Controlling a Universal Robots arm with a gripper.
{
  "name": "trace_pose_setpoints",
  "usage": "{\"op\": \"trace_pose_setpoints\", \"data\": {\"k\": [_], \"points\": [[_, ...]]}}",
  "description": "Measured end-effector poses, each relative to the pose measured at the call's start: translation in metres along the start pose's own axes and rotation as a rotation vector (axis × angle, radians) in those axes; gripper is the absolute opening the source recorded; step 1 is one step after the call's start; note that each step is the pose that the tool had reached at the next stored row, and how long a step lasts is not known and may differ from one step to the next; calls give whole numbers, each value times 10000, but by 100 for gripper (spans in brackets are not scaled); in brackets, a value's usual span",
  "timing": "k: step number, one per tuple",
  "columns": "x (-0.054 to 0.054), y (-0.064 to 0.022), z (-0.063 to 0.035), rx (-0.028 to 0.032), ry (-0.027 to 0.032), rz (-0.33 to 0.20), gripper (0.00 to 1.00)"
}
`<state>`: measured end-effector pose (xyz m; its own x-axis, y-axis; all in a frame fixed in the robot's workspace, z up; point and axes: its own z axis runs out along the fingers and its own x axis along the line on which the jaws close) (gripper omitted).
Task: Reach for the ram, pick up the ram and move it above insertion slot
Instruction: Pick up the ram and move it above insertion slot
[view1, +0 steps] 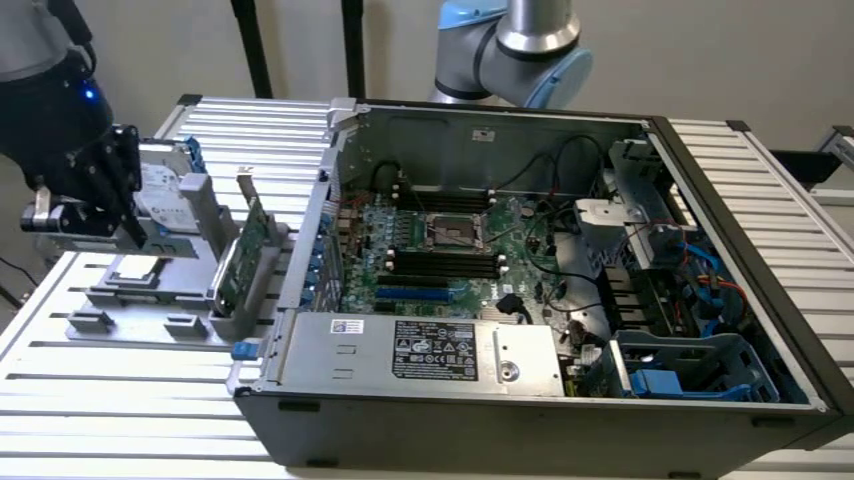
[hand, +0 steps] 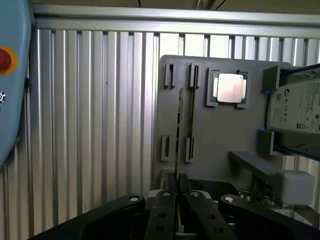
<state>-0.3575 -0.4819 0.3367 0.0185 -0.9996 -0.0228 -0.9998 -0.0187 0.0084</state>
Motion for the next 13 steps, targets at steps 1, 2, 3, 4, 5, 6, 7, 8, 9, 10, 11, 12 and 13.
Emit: {"op": "trace_pose_setpoints", "data": {"k": [1, 2, 3, 4, 5, 6, 7, 8, 9, 10, 11, 12, 13], "points": [[0, -28, -47, -2, -2, -6, 13], [-1, -57, -92, -1, -7, -10, 13], [-1, -86, -138, -2, -11, -14, 13], [-2, -115, -184, -2, -15, -20, 13], [-2, -144, -229, -2, -20, -25, 13], [-3, -171, -271, -2, -24, -30, 13], [-3, -203, -321, -3, -28, -37, 13], [-4, -233, -366, -3, -33, -42, 13], [-4, -265, -411, -5, -39, -47, 13], [-5, -302, -458, -10, -43, -51, 13], [-5, -342, -503, -14, -49, -57, 13], [-5, -382, -548, -20, -54, -61, 13], [-5, -426, -592, -31, -55, -67, 13]]}}
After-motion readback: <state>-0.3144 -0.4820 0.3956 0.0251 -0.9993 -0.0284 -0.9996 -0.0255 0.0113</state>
